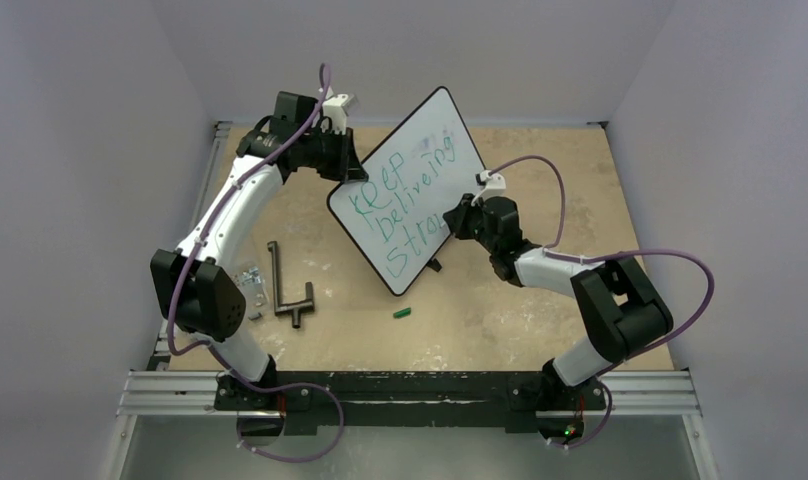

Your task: Write a sentence on the whiteboard

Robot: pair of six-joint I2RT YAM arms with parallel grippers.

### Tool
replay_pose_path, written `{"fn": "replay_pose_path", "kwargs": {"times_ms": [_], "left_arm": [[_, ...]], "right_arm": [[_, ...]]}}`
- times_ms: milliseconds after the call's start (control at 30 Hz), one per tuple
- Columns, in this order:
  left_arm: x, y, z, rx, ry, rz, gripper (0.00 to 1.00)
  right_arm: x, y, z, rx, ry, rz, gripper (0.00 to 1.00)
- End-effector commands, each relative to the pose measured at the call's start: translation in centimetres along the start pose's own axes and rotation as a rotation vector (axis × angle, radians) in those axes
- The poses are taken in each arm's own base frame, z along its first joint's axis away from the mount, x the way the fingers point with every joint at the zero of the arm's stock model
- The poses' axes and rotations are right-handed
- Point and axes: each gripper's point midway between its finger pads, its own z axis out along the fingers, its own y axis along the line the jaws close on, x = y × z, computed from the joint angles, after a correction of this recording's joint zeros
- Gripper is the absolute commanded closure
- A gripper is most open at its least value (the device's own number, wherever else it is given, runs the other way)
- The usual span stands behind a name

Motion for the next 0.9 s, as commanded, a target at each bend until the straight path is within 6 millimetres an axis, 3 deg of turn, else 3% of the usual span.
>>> {"fn": "replay_pose_path", "kwargs": {"times_ms": [0,533,867], "left_arm": [[0.2,5.4,-1.8,-0.280,0.000,0.070,1.00],[0.2,5.4,-1.8,-0.282,0.000,0.072,1.00],[0.3,5.4,-1.8,-0.283,0.001,0.070,1.00]], "right_arm": [[-0.5,0.8,-0.3,-0.025,-0.018,0.013,1.00],[-4.8,2.9,1.3,-0.055,-0.080,0.011,1.00],[-6.1,2.1,2.4,-0.023,-0.094,0.011,1.00]]}}
